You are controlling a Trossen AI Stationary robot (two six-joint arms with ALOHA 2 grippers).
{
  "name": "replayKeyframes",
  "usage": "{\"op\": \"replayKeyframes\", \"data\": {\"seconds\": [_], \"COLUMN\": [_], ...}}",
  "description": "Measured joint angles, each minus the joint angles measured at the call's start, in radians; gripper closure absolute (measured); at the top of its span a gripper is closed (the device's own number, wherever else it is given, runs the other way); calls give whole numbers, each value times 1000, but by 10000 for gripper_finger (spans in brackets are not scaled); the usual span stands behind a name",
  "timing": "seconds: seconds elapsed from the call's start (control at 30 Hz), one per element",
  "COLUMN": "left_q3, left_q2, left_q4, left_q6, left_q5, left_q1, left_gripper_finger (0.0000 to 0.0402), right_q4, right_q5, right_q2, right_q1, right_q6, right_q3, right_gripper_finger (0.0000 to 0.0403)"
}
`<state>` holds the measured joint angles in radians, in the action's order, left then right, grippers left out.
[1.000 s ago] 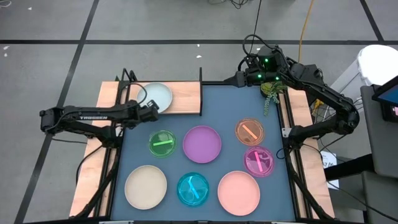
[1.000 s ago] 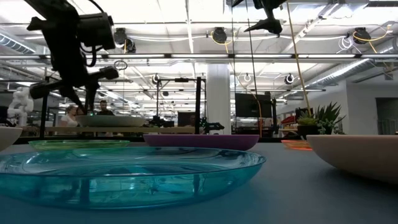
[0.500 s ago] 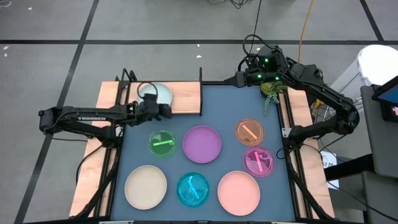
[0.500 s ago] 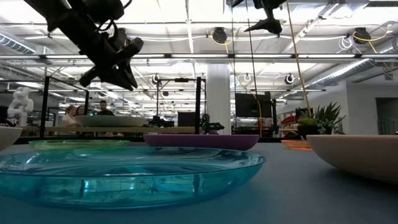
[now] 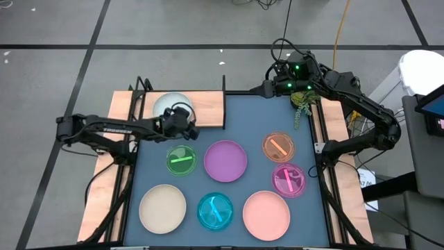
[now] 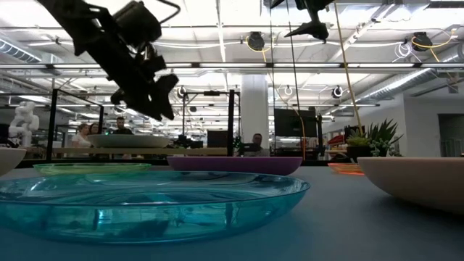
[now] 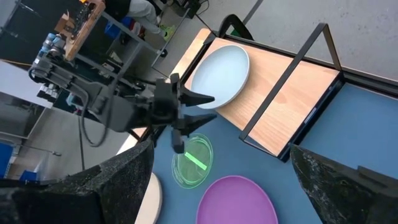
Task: Place and stack plates onto a shelf
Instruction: Put the gray plate on the shelf
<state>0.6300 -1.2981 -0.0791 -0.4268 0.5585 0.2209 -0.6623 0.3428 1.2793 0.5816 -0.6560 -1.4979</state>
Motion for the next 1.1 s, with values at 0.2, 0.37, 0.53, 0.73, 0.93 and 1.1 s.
{"op": "replayKeyframes", "data": {"seconds": [0.2,0.37,0.53,0.73,0.93,1.1], "left_q3": [0,0,0,0,0,0], "left_q2": [-68,-107,-118,-118,-118,-118], "left_q4": [-5,-17,-63,-108,-135,-169], "left_q6": [0,6,0,0,3,2], "left_q5": [67,70,70,70,70,70], "left_q1": [10,26,43,61,67,67], "left_gripper_finger": [188,188,215,273,284,284], "right_q4": [0,0,0,0,0,4], "right_q5": [0,0,-3,-4,-8,-58], "right_q2": [0,0,0,0,0,0], "right_q1": [0,0,0,0,0,0], "right_q6": [9,24,63,115,122,102], "right_q3": [0,0,0,0,0,0], "right_gripper_finger": [46,46,46,46,46,46]}}
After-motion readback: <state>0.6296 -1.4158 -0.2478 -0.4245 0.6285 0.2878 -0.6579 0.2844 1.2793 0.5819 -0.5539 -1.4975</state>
